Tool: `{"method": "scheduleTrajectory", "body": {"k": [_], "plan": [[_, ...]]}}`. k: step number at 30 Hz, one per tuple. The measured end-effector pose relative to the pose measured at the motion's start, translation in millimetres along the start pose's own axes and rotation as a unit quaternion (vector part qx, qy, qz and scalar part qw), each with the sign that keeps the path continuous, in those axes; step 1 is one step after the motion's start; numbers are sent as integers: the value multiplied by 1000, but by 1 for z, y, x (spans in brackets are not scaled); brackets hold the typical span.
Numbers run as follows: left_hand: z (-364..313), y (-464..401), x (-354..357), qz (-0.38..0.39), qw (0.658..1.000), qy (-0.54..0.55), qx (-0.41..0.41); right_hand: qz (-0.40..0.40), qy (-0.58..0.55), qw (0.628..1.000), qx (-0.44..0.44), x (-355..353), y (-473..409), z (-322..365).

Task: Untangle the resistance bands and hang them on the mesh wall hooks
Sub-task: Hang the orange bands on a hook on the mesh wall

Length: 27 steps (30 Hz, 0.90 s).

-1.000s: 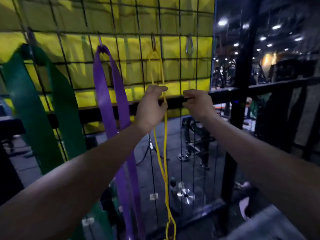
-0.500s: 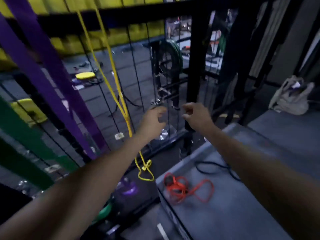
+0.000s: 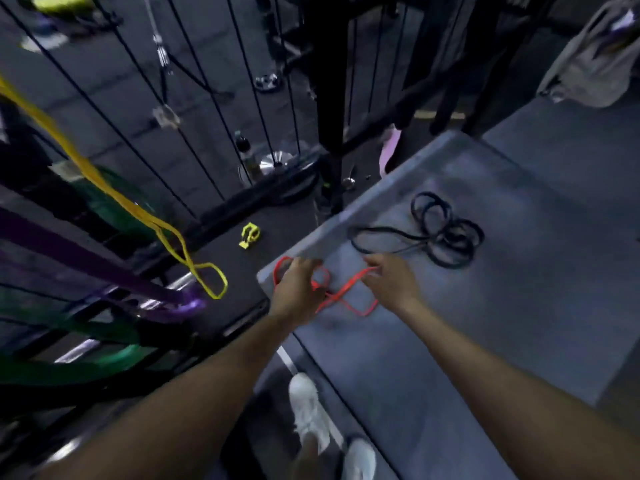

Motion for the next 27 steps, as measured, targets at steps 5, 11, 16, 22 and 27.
{"method": "scheduleTrajectory", "body": {"k": [5, 11, 16, 22, 27], "plan": [[61, -34, 55, 18, 998, -49, -44, 33, -8, 999, 23, 64, -39, -50], [122, -79, 93, 42, 992, -84, -83, 68, 6, 997, 45, 132, -83, -83], [153, -103, 114, 64, 981, -149, -101, 81, -2, 993, 92, 169, -100, -96], [159, -107, 111, 57, 987, -85, -123, 87, -50, 988, 119, 186, -101, -105], [128, -103, 84, 71, 992, 60, -82, 76, -46, 991, 103, 156, -99, -77]]}}
Point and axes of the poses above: each hand's wrist, its own y-axis away from the middle knuckle, its own x-axis out of the palm, z = x × y, the point moved 4 cm from there along -y, towards the middle knuckle, and after that the axes turned 3 degrees about -z, right-handed, at the moved point
